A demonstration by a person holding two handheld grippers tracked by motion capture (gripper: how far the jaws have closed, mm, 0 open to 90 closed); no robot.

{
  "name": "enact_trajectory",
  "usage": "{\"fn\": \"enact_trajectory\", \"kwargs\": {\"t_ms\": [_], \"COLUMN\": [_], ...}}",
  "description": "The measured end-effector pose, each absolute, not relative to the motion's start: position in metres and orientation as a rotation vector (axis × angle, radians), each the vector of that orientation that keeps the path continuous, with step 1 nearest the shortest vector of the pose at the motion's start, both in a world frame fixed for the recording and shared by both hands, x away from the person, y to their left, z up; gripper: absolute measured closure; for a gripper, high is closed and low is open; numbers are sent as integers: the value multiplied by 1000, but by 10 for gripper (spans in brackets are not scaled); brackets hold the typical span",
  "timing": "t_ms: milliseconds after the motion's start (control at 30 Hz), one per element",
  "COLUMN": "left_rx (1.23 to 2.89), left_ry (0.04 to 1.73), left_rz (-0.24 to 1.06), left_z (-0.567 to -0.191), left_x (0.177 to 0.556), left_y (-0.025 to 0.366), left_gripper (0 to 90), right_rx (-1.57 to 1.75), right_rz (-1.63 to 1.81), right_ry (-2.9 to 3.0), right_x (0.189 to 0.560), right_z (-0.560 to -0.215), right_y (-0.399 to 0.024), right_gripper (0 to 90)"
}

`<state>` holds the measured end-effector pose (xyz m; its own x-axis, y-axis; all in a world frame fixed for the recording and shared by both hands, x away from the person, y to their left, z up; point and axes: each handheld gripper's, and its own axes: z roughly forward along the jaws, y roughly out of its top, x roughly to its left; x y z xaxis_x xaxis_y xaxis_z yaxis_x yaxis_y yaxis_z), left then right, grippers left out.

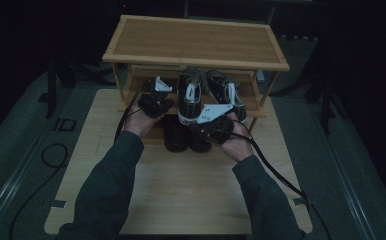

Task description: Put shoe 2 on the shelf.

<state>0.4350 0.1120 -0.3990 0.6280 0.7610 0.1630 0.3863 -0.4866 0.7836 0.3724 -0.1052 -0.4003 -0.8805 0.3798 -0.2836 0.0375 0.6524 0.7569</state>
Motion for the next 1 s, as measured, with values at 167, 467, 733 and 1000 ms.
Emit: {"fn": "enact_trajectory", "kwargs": {"t_ms": [167, 467, 733, 1000], "left_rx": [2116, 2119, 2114, 2110], "left_ry": [891, 892, 889, 884], "left_rz": [656, 664, 649, 640], "left_z": [-399, -399, -399, -399], "left_x": [435, 434, 435, 436], "left_y": [112, 111, 113, 114], "left_gripper": [900, 900, 900, 900], "right_rx": [435, 421, 453, 439], "right_rz": [1118, 1120, 1080, 1096], "right_ry": [2397, 2380, 2368, 2418], "right_x": [384, 384, 391, 391], "right_z": [-402, -400, -405, -404], "right_y": [-114, -105, -99, -104], "right_gripper": [900, 900, 900, 870]}}
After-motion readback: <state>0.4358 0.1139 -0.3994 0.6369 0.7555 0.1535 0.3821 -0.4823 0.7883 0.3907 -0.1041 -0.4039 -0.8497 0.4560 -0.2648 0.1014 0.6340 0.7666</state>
